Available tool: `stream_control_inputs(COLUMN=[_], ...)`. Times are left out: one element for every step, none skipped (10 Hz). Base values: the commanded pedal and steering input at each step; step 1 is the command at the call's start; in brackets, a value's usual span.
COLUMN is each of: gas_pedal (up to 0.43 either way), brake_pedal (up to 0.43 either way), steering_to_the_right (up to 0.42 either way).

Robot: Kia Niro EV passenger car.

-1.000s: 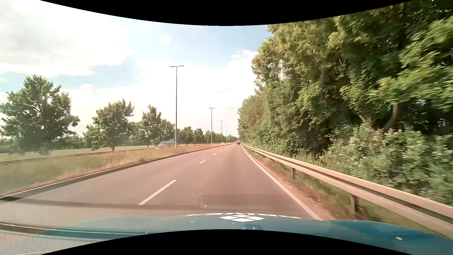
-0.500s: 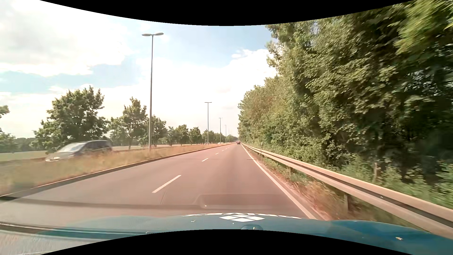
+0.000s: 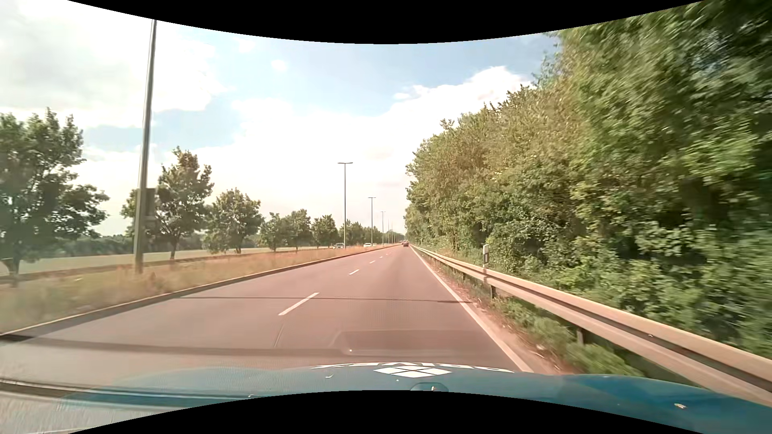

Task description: Follow the waypoints while adhering to traffic rules and regulations

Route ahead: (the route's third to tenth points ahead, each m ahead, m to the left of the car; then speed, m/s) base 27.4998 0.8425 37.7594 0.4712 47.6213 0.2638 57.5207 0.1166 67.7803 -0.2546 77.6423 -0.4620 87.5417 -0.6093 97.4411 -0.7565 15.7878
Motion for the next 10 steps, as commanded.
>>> stream_control_inputs(gas_pedal=[0.169, 0.169, 0.177, 0.177, 0.177, 0.177, 0.177, 0.177, 0.177, 0.177], brake_pedal=[0.000, 0.000, 0.000, 0.000, 0.000, 0.000, 0.000, 0.000, 0.000, 0.000], steering_to_the_right=[0.000, 0.000, 0.000, 0.000, 0.001, 0.002, 0.002, 0.002, 0.002, 0.002])
